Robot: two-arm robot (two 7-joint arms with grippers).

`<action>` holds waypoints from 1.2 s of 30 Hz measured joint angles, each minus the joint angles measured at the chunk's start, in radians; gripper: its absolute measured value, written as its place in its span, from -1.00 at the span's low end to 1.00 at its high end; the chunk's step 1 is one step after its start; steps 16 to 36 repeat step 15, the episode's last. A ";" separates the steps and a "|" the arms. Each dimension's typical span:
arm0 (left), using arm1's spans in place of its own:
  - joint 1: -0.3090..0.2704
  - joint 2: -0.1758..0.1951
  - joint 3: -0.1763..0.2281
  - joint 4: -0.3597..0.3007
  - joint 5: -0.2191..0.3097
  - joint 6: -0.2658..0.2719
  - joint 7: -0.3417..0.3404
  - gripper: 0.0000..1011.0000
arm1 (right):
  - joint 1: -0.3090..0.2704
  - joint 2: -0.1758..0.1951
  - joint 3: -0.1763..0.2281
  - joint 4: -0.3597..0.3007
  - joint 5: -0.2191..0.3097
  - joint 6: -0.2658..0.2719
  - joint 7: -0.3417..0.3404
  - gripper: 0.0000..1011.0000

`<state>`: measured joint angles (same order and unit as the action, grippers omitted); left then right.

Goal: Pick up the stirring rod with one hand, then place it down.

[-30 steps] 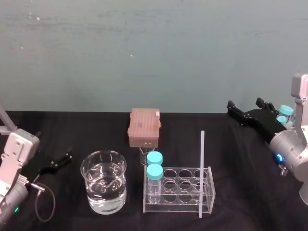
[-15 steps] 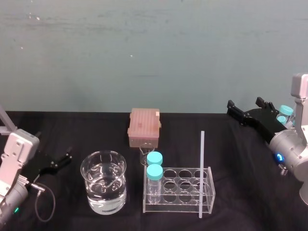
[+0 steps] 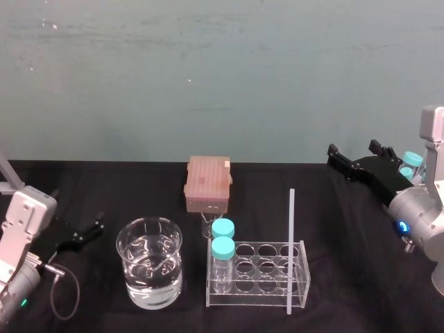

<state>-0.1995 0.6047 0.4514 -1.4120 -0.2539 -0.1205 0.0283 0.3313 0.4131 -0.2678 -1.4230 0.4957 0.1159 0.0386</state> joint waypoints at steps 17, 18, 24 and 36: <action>0.000 0.000 0.000 0.000 0.000 0.000 0.000 0.99 | 0.000 0.000 0.000 0.000 0.000 0.000 -0.001 0.98; 0.000 0.000 0.000 0.000 0.000 0.000 0.000 0.99 | 0.000 0.000 0.000 0.000 0.000 0.000 -0.001 0.98; 0.000 0.000 0.000 0.000 0.000 0.000 0.000 0.99 | 0.000 0.000 0.000 0.000 0.000 0.000 -0.001 0.98; 0.000 0.000 0.000 0.000 0.000 0.000 0.000 0.99 | 0.000 0.000 0.000 0.000 0.000 0.000 -0.001 0.98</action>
